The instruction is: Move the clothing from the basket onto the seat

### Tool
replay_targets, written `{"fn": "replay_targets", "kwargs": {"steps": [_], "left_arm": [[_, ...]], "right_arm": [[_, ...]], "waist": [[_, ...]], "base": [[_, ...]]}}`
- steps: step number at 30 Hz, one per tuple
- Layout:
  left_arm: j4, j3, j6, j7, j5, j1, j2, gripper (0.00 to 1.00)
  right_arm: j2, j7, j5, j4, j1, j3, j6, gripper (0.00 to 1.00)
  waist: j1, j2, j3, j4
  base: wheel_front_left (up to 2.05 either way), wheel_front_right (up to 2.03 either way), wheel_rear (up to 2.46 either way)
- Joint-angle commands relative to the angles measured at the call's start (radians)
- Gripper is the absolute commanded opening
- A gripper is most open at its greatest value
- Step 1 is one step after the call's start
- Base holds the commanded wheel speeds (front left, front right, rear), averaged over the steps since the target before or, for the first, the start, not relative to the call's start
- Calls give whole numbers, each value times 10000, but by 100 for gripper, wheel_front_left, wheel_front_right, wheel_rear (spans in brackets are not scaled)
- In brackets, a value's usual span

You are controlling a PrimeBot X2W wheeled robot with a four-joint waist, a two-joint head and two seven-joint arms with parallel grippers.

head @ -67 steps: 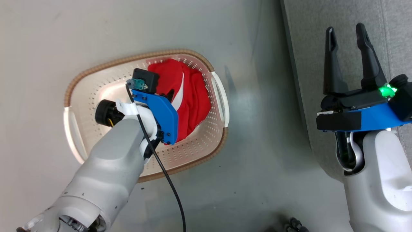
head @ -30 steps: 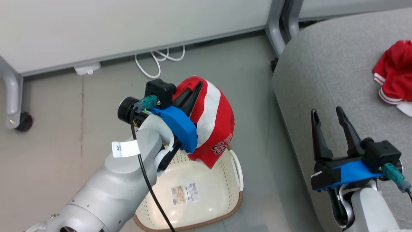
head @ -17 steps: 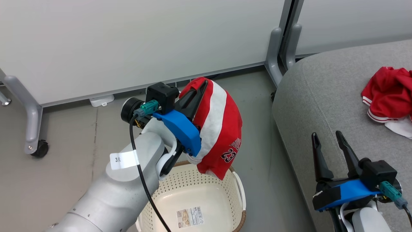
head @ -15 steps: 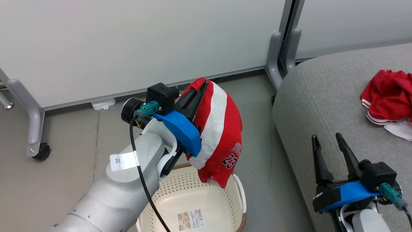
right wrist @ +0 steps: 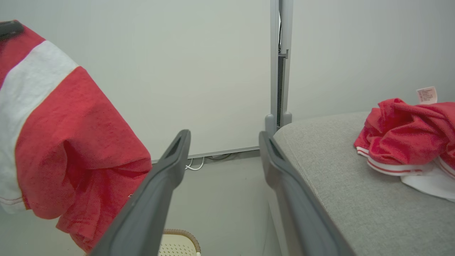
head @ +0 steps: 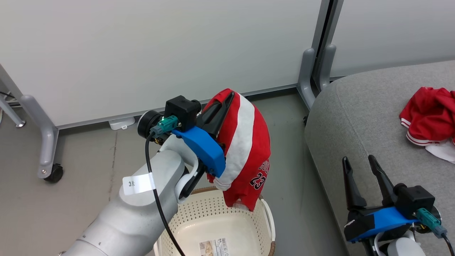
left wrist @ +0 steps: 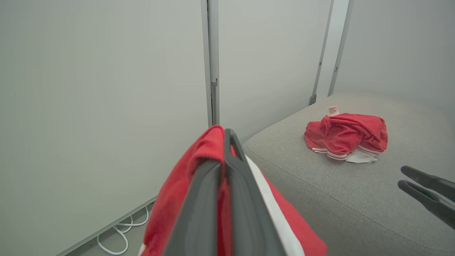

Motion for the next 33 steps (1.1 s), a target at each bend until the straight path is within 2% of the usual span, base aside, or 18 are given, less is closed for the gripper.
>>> {"fn": "replay_targets", "kwargs": {"steps": [1,8,17,25,33], "left_arm": [[-54,67,22,-50,60,75,43,0],[-116,90,77,-50,130,-31,76,0],[-166,80,84,-50,214,-210,-7,0],[-229,18,75,-50,319,-357,-164,0],[-307,-68,58,-50,415,-473,-296,0]], "right_arm": [[-2,0,-3,-24,60,40,1,100],[-2,0,-194,-172,-440,619,1,100],[-2,0,-231,-99,-1296,2215,1,100],[-3,0,-69,192,-2188,3468,1,100],[-5,-1,-16,869,-3188,4105,1,100]], "waist": [[1,-1,7,2],[1,-1,151,-8],[1,-1,357,17],[1,-1,549,138],[1,-1,697,227]], "base": [[0,0,0],[0,0,0],[0,0,0],[0,0,0],[0,0,0]]}}
